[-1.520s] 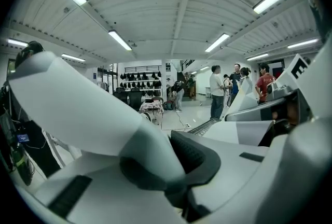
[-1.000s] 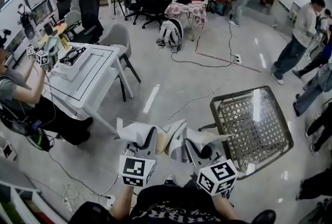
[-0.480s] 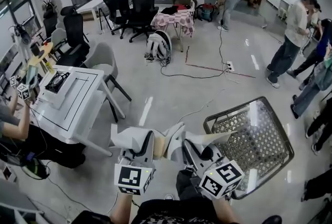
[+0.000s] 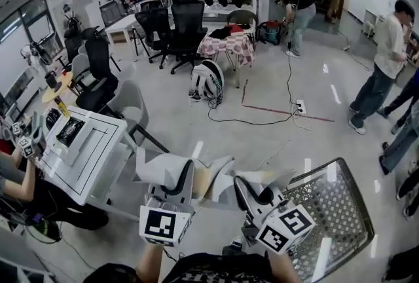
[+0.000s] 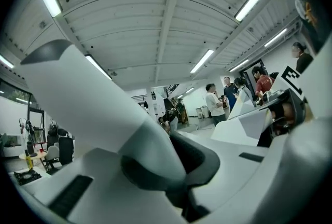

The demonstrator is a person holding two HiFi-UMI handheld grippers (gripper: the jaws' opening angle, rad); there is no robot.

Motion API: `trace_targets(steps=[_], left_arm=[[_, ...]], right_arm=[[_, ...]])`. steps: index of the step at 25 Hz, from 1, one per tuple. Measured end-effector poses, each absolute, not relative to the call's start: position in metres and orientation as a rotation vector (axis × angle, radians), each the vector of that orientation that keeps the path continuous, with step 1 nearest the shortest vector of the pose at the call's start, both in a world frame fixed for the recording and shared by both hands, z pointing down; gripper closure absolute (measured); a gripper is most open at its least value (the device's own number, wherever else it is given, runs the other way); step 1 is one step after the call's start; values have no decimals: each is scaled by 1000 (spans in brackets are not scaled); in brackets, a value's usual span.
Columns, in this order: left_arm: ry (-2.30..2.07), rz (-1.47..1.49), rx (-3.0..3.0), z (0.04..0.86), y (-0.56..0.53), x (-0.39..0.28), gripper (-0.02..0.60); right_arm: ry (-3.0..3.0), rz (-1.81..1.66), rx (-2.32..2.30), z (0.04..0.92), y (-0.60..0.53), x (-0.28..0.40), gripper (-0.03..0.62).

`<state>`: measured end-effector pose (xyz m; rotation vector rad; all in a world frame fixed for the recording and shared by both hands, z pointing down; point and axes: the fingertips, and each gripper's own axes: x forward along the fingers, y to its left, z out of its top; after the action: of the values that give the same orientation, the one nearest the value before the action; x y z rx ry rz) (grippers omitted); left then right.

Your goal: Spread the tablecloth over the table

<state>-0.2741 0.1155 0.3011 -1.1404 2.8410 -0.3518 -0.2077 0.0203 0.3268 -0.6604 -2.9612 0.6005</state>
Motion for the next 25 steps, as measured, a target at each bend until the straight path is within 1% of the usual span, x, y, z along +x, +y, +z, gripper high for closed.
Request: trace_targets(steps=[6, 10, 14, 20, 25], left_arm=[[2749, -365, -1214, 281, 30, -306, 543], [2651, -349, -1323, 271, -29, -318, 545], [2567, -362, -1441, 270, -86, -331, 545], [2412, -295, -1699, 279, -190, -362, 543], [2246, -170, -1931, 267, -281, -393, 543]], right_arm=[[-3038, 501, -582, 317, -56, -229, 528], [-3096, 529, -446, 314, -105, -234, 528], [-3160, 605, -280, 309, -160, -236, 528], [-3208, 657, 43, 311, -250, -253, 526], [-3287, 631, 324, 290, -323, -265, 526]])
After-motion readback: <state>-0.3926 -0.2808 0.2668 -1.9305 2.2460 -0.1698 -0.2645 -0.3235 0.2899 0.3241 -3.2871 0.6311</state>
